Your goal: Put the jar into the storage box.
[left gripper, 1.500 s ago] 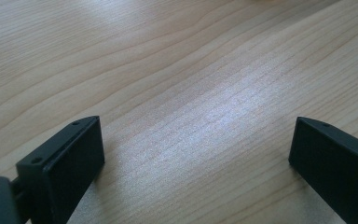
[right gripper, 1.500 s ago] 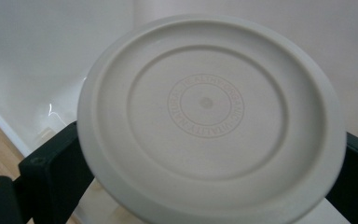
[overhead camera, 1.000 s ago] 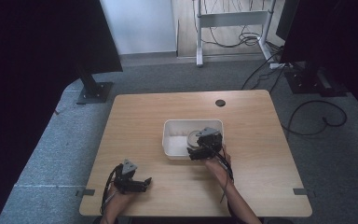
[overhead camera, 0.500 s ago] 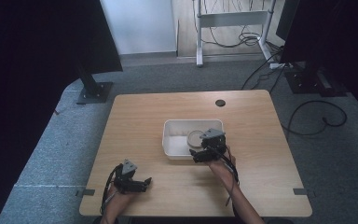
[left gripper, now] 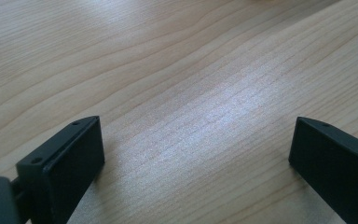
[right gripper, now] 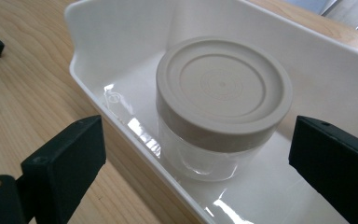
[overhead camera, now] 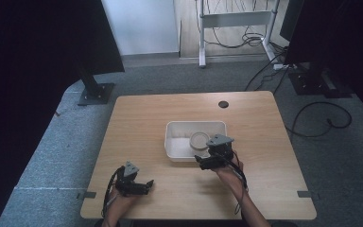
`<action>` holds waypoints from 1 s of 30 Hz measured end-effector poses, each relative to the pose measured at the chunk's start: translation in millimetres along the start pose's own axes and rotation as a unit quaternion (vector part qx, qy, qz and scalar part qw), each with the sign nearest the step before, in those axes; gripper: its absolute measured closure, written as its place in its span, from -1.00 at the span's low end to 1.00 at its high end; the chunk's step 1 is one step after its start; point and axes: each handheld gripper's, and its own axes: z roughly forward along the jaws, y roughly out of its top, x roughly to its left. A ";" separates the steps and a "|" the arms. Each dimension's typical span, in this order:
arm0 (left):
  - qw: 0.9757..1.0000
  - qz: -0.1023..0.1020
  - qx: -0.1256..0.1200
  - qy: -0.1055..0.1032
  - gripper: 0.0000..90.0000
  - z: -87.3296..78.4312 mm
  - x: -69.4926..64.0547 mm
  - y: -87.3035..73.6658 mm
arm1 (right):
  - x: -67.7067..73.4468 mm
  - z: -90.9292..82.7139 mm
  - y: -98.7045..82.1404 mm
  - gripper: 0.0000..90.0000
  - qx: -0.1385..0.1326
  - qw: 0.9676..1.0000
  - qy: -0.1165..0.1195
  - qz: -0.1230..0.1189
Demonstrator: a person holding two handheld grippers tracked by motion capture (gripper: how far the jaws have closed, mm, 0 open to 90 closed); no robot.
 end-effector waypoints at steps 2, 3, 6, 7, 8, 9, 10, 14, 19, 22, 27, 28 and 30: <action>1.000 0.000 0.000 0.000 -0.93 0.0 0.0 0.0 | 0.4 -2.3 -1.0 -0.93 -0.001 1.000 0.002 -0.001; 1.000 0.000 0.000 0.000 -0.93 0.0 0.0 0.0 | 0.4 -3.1 -1.6 -0.93 -0.001 1.000 0.002 -0.003; 1.000 0.000 0.000 0.000 -0.93 0.0 0.0 0.0 | 0.2 -5.4 -4.1 -0.93 0.000 1.000 0.005 -0.004; 1.000 0.000 0.000 0.000 -0.93 0.0 0.0 0.0 | -0.1 -6.2 -5.2 -0.93 0.001 1.000 0.006 -0.005; 1.000 0.000 0.000 0.000 -0.93 0.0 0.0 0.0 | 0.1 -6.8 -6.3 -0.93 0.000 1.000 0.008 -0.002; 1.000 0.000 0.000 0.000 -0.93 -0.1 -0.1 0.0 | -0.3 -7.8 -7.7 -0.93 0.000 1.000 0.009 -0.006; 1.000 0.000 0.000 0.001 -0.93 -0.1 -0.1 -0.1 | 0.1 -8.7 -8.6 -0.92 0.000 1.000 0.010 -0.004; 1.000 -0.001 0.000 0.001 -0.93 -0.1 -0.2 -0.1 | 0.0 -12.7 -12.0 -0.91 -0.002 1.000 0.014 -0.009; 1.000 -0.001 0.000 0.001 -0.93 -0.2 -0.2 -0.1 | -1.4 -19.3 -16.8 -0.91 -0.008 1.000 0.022 -0.009; 1.000 -0.001 0.000 0.001 -0.93 -0.2 -0.2 -0.1 | -2.8 -23.0 -19.6 -0.91 -0.008 1.000 0.025 -0.008; 1.000 -0.001 0.000 0.001 -0.93 -0.2 -0.1 -0.1 | -4.4 -27.8 -24.1 -0.91 -0.006 0.999 0.030 -0.012; 1.000 -0.001 0.000 0.001 -0.93 -0.2 -0.1 -0.1 | -4.6 -28.8 -25.4 -0.91 -0.006 0.999 0.030 -0.012; 1.000 -0.001 0.000 0.001 -0.93 -0.2 -0.1 -0.1 | -4.8 -30.0 -27.1 -0.91 -0.006 0.999 0.031 -0.011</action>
